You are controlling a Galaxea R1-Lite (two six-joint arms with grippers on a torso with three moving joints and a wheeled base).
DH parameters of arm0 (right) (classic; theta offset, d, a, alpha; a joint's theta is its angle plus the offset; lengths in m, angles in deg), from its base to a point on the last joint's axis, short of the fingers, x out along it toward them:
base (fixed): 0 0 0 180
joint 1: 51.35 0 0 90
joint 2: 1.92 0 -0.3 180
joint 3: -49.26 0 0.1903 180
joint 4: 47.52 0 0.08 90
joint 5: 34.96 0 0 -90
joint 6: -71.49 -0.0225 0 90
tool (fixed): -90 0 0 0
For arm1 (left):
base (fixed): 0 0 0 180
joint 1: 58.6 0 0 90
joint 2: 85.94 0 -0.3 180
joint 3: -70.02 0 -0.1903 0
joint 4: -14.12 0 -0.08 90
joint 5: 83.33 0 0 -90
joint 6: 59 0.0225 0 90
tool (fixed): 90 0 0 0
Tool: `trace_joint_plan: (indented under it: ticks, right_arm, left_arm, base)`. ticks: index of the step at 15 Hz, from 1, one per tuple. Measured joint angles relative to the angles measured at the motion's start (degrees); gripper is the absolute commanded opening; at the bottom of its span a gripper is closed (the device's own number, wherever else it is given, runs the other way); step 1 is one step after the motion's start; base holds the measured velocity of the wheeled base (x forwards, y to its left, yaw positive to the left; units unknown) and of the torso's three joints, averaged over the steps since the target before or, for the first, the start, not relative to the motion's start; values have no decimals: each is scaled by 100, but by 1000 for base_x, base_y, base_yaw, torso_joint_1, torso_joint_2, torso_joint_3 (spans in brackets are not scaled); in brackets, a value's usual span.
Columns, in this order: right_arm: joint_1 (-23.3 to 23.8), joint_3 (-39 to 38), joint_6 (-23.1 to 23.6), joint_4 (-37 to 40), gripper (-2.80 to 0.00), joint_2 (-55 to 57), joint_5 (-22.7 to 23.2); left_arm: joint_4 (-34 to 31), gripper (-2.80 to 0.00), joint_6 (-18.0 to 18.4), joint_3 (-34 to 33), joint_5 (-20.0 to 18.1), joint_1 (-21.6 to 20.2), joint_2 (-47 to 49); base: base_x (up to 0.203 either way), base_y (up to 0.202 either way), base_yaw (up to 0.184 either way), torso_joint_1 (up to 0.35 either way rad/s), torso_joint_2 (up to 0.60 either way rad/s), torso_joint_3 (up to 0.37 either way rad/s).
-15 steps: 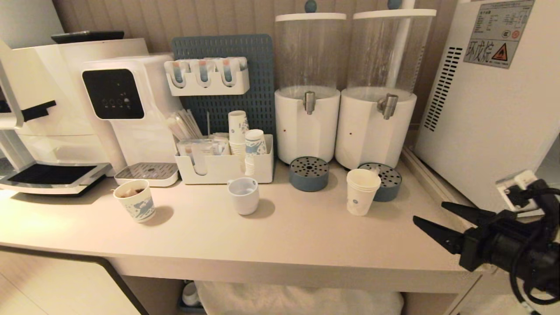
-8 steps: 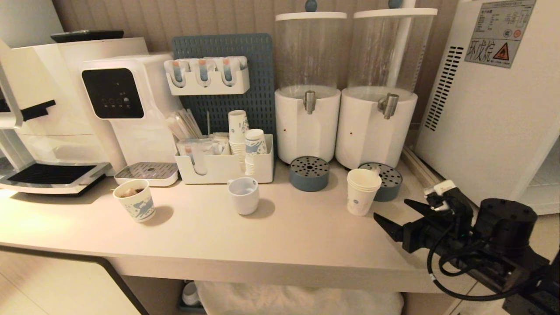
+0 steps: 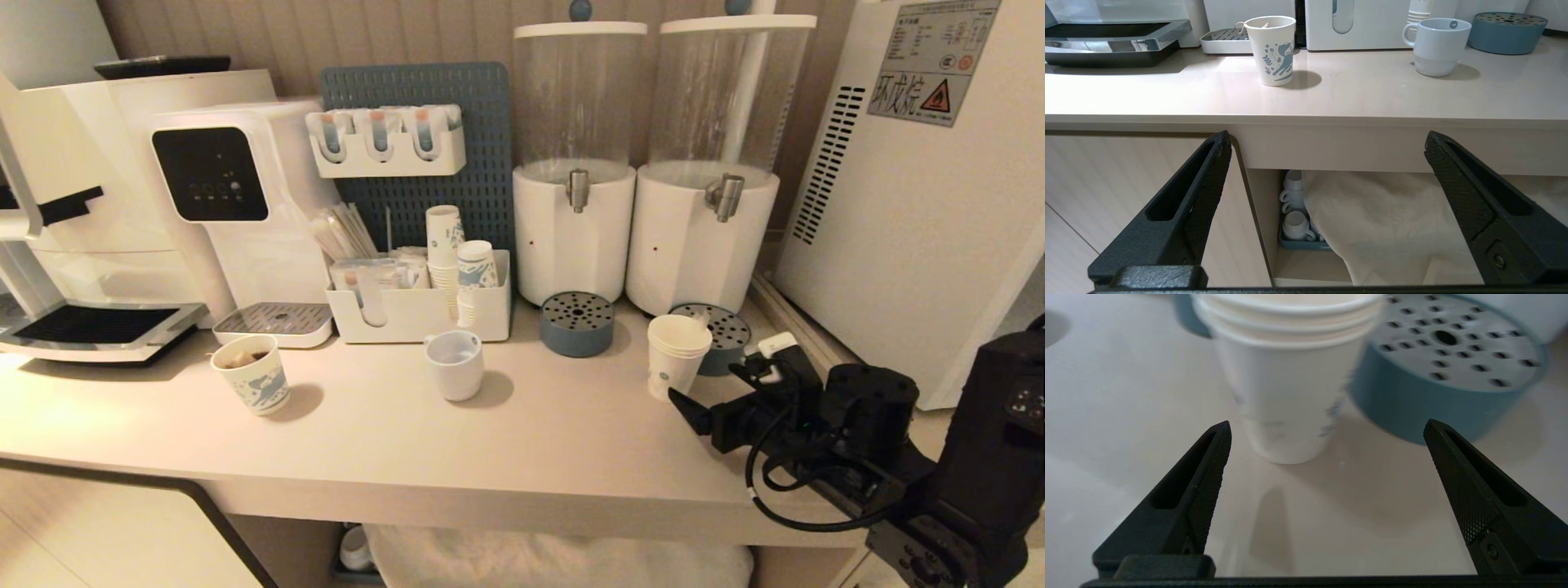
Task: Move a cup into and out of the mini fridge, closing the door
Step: Put the paper cup in the freezer
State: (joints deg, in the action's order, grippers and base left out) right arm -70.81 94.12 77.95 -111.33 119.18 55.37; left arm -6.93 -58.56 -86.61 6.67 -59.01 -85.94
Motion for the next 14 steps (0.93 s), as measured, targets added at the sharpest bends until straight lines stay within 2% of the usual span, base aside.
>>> trace_joint_plan:
  ticks: [5,14]
  right_arm:
    - [-159,234,-2,35,0,15,-2]
    - [-166,1171,6,735,0,185,-96]
  left_arm:
    - [0,0,-30,0,0,0,0]
    - [0,0,-77,0,-2,0,0]
  base:
    - [0,0,0,0,0,0]
    - [0,0,0,0,0,0]
